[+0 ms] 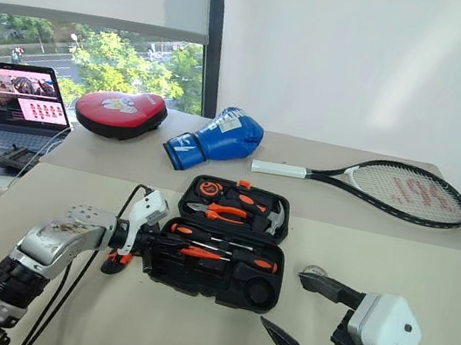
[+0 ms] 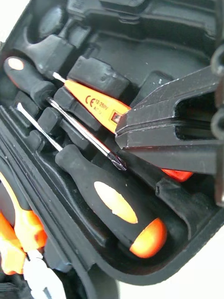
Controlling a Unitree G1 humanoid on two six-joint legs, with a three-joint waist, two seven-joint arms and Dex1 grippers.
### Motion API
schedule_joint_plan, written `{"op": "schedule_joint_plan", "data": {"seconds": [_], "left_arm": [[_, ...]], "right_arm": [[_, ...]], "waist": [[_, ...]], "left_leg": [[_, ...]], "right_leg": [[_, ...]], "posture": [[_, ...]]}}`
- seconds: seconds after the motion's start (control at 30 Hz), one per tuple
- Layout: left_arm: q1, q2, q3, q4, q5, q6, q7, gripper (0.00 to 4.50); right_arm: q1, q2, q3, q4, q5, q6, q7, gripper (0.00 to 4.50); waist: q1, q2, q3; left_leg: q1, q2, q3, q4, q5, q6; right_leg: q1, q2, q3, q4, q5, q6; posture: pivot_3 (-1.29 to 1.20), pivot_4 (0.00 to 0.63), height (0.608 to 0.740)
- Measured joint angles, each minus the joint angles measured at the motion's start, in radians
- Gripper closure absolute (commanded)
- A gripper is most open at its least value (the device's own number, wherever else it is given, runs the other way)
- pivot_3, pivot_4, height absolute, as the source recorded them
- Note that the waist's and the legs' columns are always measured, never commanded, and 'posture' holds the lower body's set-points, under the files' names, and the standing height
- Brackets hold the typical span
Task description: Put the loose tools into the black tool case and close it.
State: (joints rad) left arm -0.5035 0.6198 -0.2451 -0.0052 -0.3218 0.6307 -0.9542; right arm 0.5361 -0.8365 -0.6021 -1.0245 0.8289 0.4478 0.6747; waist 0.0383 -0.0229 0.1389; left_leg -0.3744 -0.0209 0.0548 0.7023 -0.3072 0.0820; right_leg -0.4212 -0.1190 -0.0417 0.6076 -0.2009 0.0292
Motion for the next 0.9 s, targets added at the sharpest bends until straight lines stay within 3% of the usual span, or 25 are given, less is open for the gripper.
{"op": "schedule_joint_plan", "data": {"seconds": [0.17, 0.7, 0.9], "left_arm": [[0.004, -0.004, 0.000, 0.000, 0.013, -0.034, -0.021, 4.49], [-0.048, -0.114, 0.044, -0.044, -0.109, 0.132, -0.032, 4.49], [-0.048, -0.120, 0.028, -0.007, -0.056, 0.134, 0.027, 4.49]], "right_arm": [[0.001, 0.000, 0.000, 0.000, 0.000, 0.002, -0.001, 0.00], [0.035, 0.001, 0.000, -0.004, -0.001, -0.002, -0.008, 0.00], [0.034, 0.001, 0.000, -0.004, -0.001, -0.003, -0.009, 0.00]], "waist": [[0.001, 0.001, 0.000], [-0.001, -0.001, 0.001], [0.001, -0.001, 0.001]], "left_leg": [[0.000, 0.000, 0.000, 0.000, 0.000, 0.000], [-0.007, 0.000, 0.000, 0.009, -0.001, 0.002], [-0.007, 0.000, 0.000, 0.009, -0.001, 0.003]], "right_leg": [[0.000, -0.001, 0.000, 0.001, 0.000, 0.000], [-0.002, 0.005, -0.001, 0.002, 0.000, 0.001], [-0.002, 0.005, -0.001, 0.003, 0.001, 0.001]], "posture": [[0.00, 0.150, 0.740], [0.00, 0.150, 0.740], [0.00, 0.150, 0.740]]}}
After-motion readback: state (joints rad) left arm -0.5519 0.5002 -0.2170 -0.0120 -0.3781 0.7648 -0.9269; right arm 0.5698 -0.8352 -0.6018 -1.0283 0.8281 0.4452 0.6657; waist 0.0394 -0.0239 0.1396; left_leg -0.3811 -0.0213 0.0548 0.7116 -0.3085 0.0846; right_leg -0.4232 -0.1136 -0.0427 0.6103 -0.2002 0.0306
